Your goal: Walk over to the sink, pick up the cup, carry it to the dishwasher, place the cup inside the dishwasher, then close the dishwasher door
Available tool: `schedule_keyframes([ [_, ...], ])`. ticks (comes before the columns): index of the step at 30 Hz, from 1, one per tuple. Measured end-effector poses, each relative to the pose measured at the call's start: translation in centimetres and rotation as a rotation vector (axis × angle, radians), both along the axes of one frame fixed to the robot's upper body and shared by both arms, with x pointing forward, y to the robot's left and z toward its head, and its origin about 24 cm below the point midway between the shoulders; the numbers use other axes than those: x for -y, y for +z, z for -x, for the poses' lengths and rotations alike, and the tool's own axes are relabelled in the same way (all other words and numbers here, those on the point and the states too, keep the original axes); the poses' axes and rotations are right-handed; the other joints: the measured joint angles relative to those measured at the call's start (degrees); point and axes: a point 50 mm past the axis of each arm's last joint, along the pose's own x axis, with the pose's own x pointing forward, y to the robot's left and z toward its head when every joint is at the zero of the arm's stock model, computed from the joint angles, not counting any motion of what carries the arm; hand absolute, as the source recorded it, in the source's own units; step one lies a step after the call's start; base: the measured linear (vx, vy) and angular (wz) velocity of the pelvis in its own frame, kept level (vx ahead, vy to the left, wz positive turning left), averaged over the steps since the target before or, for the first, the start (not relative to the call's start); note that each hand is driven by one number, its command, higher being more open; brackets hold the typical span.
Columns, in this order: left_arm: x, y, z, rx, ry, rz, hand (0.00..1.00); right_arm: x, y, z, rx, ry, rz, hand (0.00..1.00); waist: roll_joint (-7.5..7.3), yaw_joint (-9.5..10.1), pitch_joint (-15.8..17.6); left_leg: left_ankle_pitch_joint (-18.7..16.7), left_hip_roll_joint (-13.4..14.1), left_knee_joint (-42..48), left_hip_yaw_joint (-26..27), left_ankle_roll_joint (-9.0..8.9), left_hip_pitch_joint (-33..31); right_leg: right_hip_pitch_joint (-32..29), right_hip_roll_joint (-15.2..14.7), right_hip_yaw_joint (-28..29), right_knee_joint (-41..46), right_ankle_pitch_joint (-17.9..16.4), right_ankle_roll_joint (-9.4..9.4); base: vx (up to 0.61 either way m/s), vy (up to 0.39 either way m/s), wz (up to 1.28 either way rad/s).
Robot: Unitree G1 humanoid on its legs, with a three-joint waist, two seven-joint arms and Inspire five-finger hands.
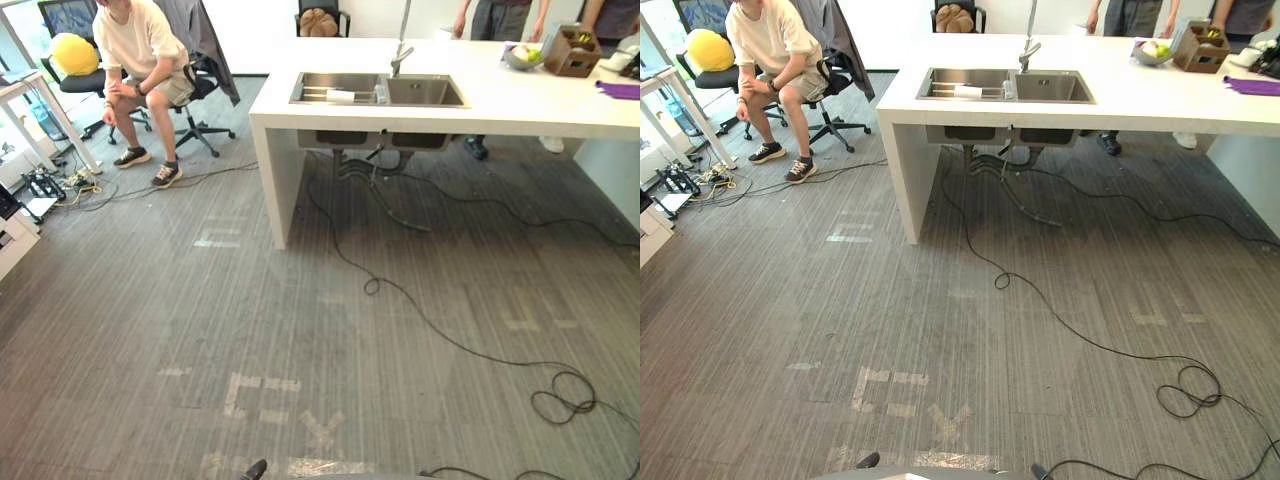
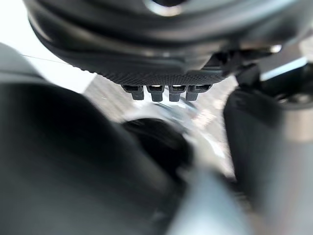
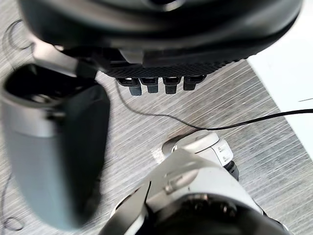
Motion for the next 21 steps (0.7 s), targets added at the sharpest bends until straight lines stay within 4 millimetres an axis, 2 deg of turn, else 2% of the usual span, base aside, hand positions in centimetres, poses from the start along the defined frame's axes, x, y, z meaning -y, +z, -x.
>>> schedule_keyframes([
  [4, 0.4, -0.2, -1.9, 0.108, -0.149, -0.076, 1.00, 0.4, 0.3, -2.9, 0.007, 0.235, 0.138, 1.00, -0.47, 0.23, 0.4, -0.1, -0.2, -1.6, 0.4, -0.12, 1.6, 1.7, 0.0, -0.1, -1.8, 0.2, 0.49, 0.04, 0.002, 0.00],
  [6, 0.8, -0.2, -2.4, 0.161, -0.193, -0.109, 1.00, 0.4, 0.3, -3.4, 0.016, 0.259, 0.142, 1.00, -0.53, 0.51, 0.7, -0.1, -0.2, -2.0, 0.1, -0.16, 1.6, 1.8, 0.0, -0.4, -2.1, 0.2, 0.72, 0.01, -0.015, 0.07],
  [8, 0.8, -0.2, -3.0, 0.208, -0.242, -0.138, 1.00, 0.4, 0.3, -3.4, 0.011, 0.259, 0.141, 1.00, -0.59, 1.19, 0.8, 0.0, -0.2, -2.3, -0.2, -0.27, 1.8, 2.0, 0.1, -0.8, -2.4, 0.1, 0.92, 0.01, -0.030, 0.09],
  [12, 0.6, 0.0, -3.7, 0.252, -0.306, -0.211, 1.00, 0.3, 0.3, -3.7, 0.019, 0.304, 0.139, 1.00, -0.68, 1.31, 1.1, -0.2, -0.2, -2.4, -0.4, -0.50, 2.2, 2.5, 0.1, -1.1, -2.5, -0.2, 1.38, 0.00, -0.011, 0.03],
  [21, 0.4, 0.0, -4.1, 0.239, -0.302, -0.266, 1.00, 0.2, 0.4, -4.3, 0.050, 0.346, 0.127, 1.00, -0.97, 1.37, 1.3, -0.2, -0.3, -2.5, -0.4, -0.54, 2.4, 2.7, 0.0, -1.2, -2.5, -0.3, 1.52, -0.03, -0.014, 0.00],
])
